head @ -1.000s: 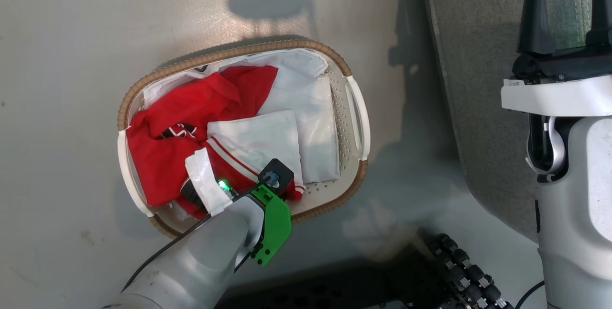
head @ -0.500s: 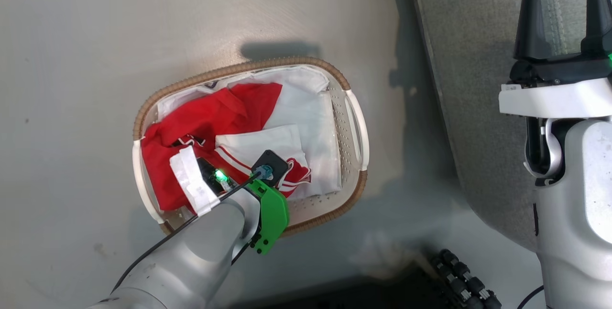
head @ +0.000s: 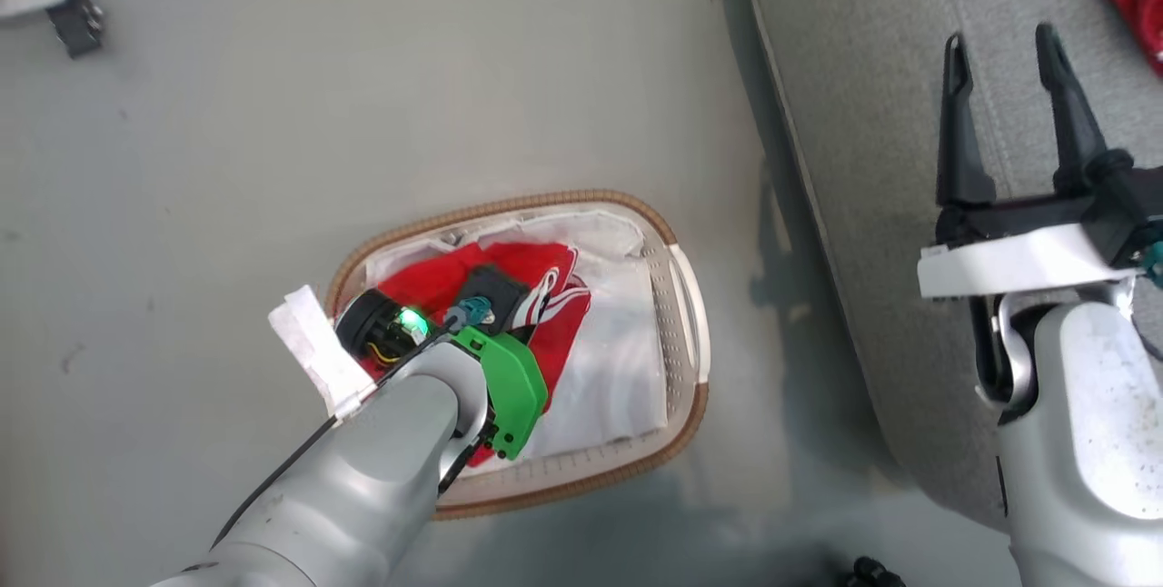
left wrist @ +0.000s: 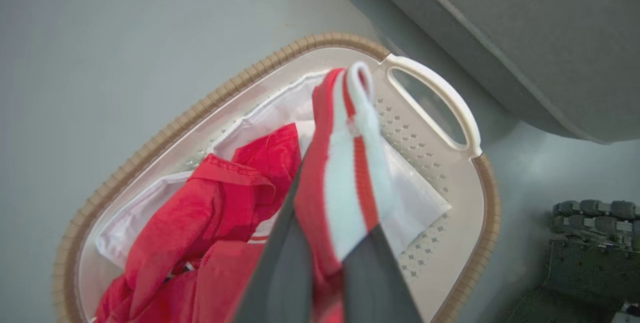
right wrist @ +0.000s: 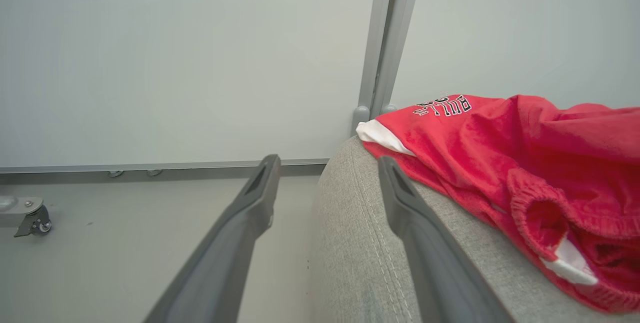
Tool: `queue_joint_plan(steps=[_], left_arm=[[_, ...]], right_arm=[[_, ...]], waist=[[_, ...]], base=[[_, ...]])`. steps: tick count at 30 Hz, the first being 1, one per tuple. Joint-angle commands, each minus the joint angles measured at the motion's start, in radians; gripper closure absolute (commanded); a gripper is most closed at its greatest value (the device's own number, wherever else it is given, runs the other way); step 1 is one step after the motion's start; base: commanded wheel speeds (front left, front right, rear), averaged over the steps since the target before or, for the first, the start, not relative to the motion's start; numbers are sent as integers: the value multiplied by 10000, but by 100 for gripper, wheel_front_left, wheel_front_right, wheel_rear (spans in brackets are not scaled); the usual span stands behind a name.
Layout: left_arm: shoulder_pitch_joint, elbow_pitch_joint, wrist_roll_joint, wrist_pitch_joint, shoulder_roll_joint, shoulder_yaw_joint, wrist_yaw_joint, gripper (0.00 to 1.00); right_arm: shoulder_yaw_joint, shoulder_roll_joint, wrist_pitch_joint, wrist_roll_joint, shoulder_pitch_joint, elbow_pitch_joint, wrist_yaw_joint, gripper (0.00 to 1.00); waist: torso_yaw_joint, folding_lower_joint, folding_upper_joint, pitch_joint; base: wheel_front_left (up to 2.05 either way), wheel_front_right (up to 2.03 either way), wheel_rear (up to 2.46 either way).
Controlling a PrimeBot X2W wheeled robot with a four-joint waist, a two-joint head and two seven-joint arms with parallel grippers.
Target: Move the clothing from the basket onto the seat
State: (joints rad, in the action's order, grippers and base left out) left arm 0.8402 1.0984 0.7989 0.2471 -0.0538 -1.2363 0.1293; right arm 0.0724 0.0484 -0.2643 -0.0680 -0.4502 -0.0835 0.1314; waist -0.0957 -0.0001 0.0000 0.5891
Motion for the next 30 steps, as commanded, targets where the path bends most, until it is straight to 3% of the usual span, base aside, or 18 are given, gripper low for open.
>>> queue_joint_plan(steps=[1, 17, 30], left_arm=[[43, -79, -5, 84, -182, 50, 20, 100], [510, -2607, -1080, 196, -1816, 839, -189, 100], [2031, -4882, -1602, -479, -3196, 1026, -528, 100]], right_arm=[[-27, 35, -1, 100, 285, -92, -14, 0], [-584, 37, -1, 187, 1937, -824, -14, 0], [-1174, 35, -1, 88, 2406, -1054, -14, 0]], waist=[[378, 1, 0, -1328], [645, 1, 0, -4348], [619, 1, 0, -5260]], base=[[0, 0, 0], [0, 0, 0], [0, 0, 0]])
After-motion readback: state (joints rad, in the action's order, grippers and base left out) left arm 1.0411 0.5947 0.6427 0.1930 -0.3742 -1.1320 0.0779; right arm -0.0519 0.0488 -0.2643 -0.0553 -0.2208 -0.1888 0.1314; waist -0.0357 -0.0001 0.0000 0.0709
